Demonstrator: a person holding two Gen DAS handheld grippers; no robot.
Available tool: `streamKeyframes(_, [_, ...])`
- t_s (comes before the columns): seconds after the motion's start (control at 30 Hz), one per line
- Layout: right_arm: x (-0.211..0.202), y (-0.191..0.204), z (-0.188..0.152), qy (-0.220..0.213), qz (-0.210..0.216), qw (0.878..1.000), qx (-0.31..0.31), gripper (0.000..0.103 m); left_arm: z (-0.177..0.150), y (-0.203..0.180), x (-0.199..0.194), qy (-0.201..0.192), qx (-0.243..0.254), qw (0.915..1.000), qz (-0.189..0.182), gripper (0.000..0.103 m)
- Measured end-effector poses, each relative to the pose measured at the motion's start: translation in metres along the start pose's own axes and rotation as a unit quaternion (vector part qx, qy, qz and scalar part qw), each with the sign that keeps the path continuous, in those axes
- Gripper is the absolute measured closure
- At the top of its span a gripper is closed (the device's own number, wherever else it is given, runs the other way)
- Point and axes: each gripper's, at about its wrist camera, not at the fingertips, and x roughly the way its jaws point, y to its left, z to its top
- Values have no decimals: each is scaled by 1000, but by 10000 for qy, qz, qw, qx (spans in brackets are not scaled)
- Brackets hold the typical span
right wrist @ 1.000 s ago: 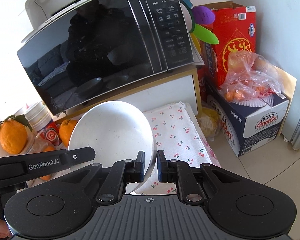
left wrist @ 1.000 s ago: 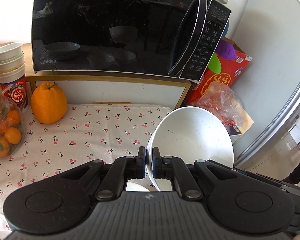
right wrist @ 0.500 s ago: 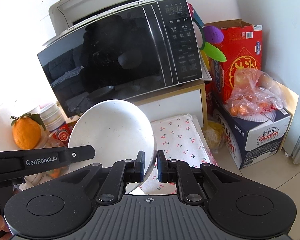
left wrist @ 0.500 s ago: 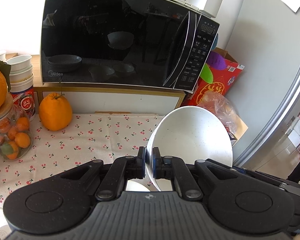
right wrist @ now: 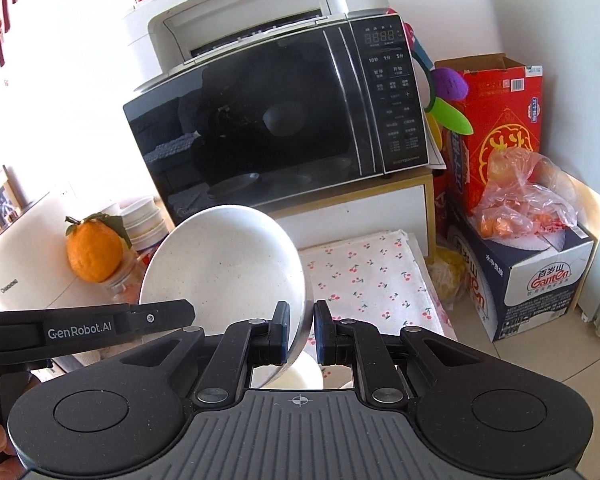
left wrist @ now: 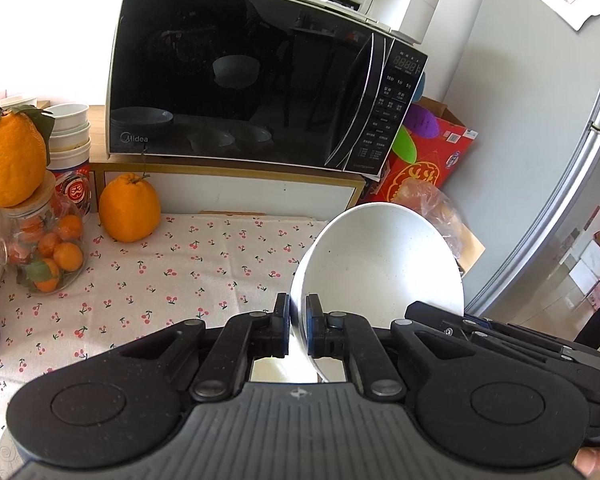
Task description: Organize plates and bowls
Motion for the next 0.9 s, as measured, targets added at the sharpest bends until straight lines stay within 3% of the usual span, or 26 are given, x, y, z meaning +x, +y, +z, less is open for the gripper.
streamKeyframes(0.27, [-1, 5, -19, 560, 189, 9982, 43, 90, -23, 9, -12, 306, -160, 9993, 109, 95])
streamKeyframes(0.47, [5, 7, -58, 1386, 81, 9903, -106, 89, -58, 12, -7, 983, -195, 9945, 298, 95])
streamKeyframes(0.67, [19, 8, -94, 2190, -262, 9748, -324, 87, -94, 14, 5, 1606, -67, 9866, 265, 93])
streamKeyframes(0.9, [27, 12, -108, 2495, -321, 9668, -445, 86, -110, 19, 14, 1935, -112, 9799, 474, 93])
